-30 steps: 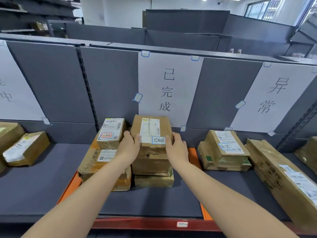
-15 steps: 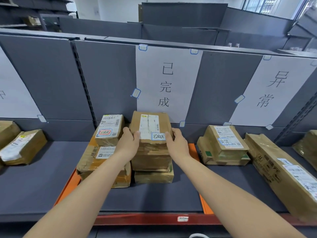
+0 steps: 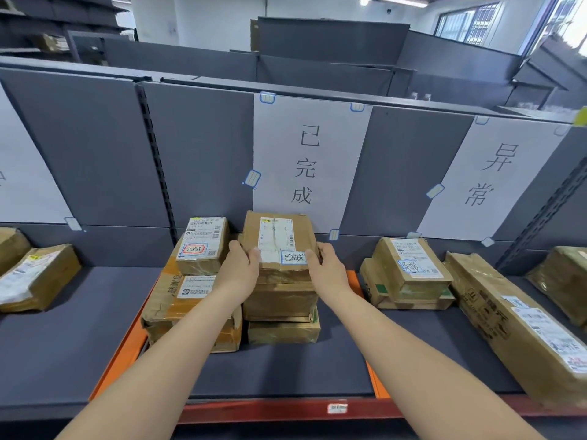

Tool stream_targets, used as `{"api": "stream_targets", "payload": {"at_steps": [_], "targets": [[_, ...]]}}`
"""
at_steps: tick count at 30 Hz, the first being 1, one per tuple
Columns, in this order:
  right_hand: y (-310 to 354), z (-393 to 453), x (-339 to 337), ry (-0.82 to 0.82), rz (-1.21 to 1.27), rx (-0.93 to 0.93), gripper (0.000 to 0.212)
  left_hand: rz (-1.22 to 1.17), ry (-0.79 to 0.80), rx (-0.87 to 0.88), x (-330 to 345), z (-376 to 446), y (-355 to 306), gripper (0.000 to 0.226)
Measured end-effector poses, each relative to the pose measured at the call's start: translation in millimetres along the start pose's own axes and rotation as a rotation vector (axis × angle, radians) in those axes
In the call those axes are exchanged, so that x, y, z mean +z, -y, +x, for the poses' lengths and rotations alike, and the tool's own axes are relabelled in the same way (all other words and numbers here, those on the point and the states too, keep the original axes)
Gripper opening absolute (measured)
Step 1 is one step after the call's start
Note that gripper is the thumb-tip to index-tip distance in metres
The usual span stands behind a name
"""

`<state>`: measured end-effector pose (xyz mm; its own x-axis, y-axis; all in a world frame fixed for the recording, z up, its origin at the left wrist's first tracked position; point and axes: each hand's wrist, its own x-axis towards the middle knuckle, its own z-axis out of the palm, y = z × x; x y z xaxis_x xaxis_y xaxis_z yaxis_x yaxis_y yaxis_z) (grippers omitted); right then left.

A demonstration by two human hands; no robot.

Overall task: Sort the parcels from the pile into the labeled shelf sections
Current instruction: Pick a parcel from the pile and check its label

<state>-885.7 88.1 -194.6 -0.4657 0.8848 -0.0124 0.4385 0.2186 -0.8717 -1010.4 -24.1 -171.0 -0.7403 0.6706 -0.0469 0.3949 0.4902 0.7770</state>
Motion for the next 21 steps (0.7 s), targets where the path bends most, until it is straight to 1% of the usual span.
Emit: {"api": "stream_targets", "payload": {"at_steps": [5,8,10,14,16,19,21], "targets": [[4,-2,-2,-0.002,0.008,0.003,0.035,-0.003,-0.010,0.012,0,0,0,0.031],[7,-6,-4,-0.008,0.021,0.004,0.037,0.004,-0.038,0.016,2,0,1,0.022],[11,-7,-6,-0.010,0.012,0.009,0.038,-0.006,-0.063,0.012,2,-2,1,0.021],[20,-7,-13,0.006,-0.039,0.018,0.042,-0.047,-0.113,0.012,2,-5,-3,0.035],[23,-8,-18,0.029,-0.050,0.039,0.049,-0.052,-0.147,0.025,1,-4,-9,0.040],[25,-14,-27,0.028,-0.011,0.081,0.057,0.047,-0.221,0.073,-1,-3,-17,0.049],[23,-19,-37,0.008,0.002,0.074,0.055,0.156,-0.275,0.152,-2,-5,-23,0.050]]}}
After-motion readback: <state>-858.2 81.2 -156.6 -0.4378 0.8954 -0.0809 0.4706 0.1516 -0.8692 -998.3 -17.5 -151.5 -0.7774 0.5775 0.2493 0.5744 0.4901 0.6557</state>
